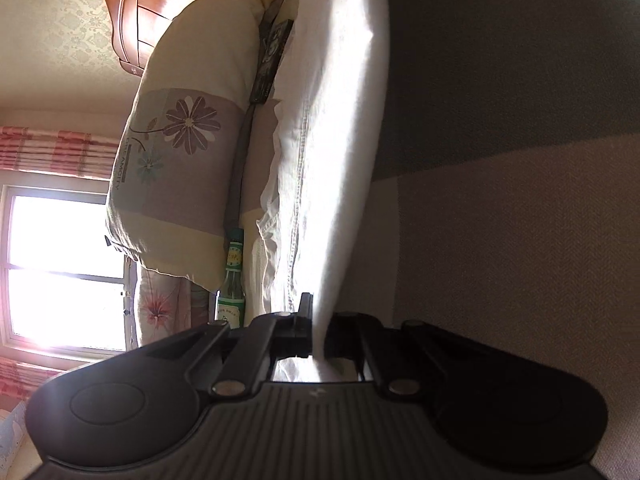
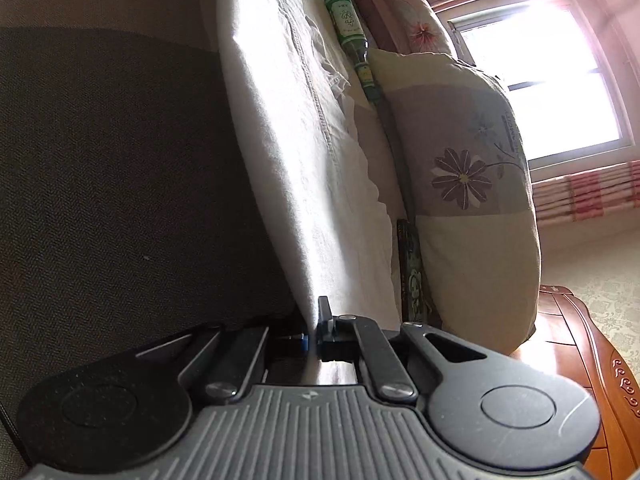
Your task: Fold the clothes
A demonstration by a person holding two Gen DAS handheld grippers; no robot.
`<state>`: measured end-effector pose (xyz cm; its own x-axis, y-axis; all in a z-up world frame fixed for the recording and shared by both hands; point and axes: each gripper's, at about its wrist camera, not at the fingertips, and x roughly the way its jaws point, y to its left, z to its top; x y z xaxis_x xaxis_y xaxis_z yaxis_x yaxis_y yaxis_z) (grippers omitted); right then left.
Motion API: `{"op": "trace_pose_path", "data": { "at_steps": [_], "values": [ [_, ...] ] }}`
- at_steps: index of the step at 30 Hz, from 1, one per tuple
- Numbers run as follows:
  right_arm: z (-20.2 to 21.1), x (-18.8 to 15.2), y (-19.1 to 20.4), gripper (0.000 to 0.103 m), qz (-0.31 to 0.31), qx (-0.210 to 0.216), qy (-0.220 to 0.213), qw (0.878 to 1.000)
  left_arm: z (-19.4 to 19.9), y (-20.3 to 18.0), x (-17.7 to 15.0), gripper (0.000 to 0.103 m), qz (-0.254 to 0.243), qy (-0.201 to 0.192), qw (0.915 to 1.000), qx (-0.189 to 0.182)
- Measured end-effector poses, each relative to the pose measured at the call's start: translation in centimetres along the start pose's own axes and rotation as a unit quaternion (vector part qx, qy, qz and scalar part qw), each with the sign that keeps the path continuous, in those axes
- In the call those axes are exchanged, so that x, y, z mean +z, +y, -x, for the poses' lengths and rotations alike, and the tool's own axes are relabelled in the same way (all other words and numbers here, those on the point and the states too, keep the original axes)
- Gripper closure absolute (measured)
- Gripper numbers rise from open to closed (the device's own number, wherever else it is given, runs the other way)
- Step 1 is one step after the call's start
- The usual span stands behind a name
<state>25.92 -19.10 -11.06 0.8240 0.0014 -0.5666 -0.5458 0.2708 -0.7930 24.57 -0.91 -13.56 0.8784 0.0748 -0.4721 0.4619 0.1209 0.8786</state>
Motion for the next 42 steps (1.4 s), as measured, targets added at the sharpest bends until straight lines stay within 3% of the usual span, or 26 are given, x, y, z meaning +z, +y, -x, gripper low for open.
{"op": "trace_pose_path", "data": {
  "at_steps": [9, 16, 22, 25, 29, 32, 34, 35, 36, 37, 39, 42],
  "values": [
    [6.6, -0.7, 1.3, 0.097, -0.007, 0.037, -0.003, 0.999, 7.5, -2.0, -0.1, 0.103, -0.010, -0.007, 0.9996, -0.026],
    [12.7, -1.7, 4.9, 0.096, 0.012, 0.062, -0.005, 0.998, 14.7, -4.8, -0.3, 0.103, -0.025, -0.009, 0.9987, -0.043],
    [15.1, -2.5, 8.2, 0.096, 0.013, 0.088, 0.006, 0.996, 18.5, -8.6, -0.6, 0.103, -0.023, -0.006, 0.9975, -0.067],
    [14.8, -2.6, 9.6, 0.095, 0.017, 0.098, 0.016, 0.995, 18.6, -9.8, -0.7, 0.103, -0.011, -0.004, 0.9966, -0.081],
    [15.1, -3.0, 10.4, 0.086, 0.020, 0.126, 0.036, 0.991, 18.7, -9.9, -1.0, 0.098, 0.013, 0.006, 0.9915, -0.130],
    [16.7, -3.5, 9.2, 0.077, 0.009, 0.152, 0.038, 0.988, 20.4, -8.3, -1.9, 0.091, 0.034, -0.004, 0.9817, -0.187],
    [18.2, -4.1, 7.3, 0.062, -0.017, 0.166, 0.026, 0.986, 21.5, -6.4, -2.9, 0.091, 0.075, -0.011, 0.9735, -0.216],
    [18.9, -4.4, 6.0, 0.049, -0.043, 0.172, 0.019, 0.984, 21.7, -5.1, -3.4, 0.091, 0.109, -0.013, 0.9691, -0.221],
    [19.4, -4.7, 5.0, 0.037, -0.075, 0.176, 0.013, 0.981, 21.6, -3.9, -3.8, 0.091, 0.144, -0.013, 0.9649, -0.220],
    [19.8, -4.9, 4.1, 0.032, -0.115, 0.179, 0.006, 0.977, 21.3, -2.7, -4.1, 0.091, 0.180, -0.012, 0.9603, -0.213],
    [18.8, -5.2, 2.7, 0.019, -0.204, 0.187, 0.004, 0.961, 19.6, -1.1, -4.0, 0.091, 0.243, -0.007, 0.9488, -0.201],
    [15.5, -5.5, 1.4, 0.017, -0.335, 0.204, 0.019, 0.920, 16.7, -0.3, -3.6, 0.086, 0.334, 0.001, 0.9176, -0.216]
  ]
}}
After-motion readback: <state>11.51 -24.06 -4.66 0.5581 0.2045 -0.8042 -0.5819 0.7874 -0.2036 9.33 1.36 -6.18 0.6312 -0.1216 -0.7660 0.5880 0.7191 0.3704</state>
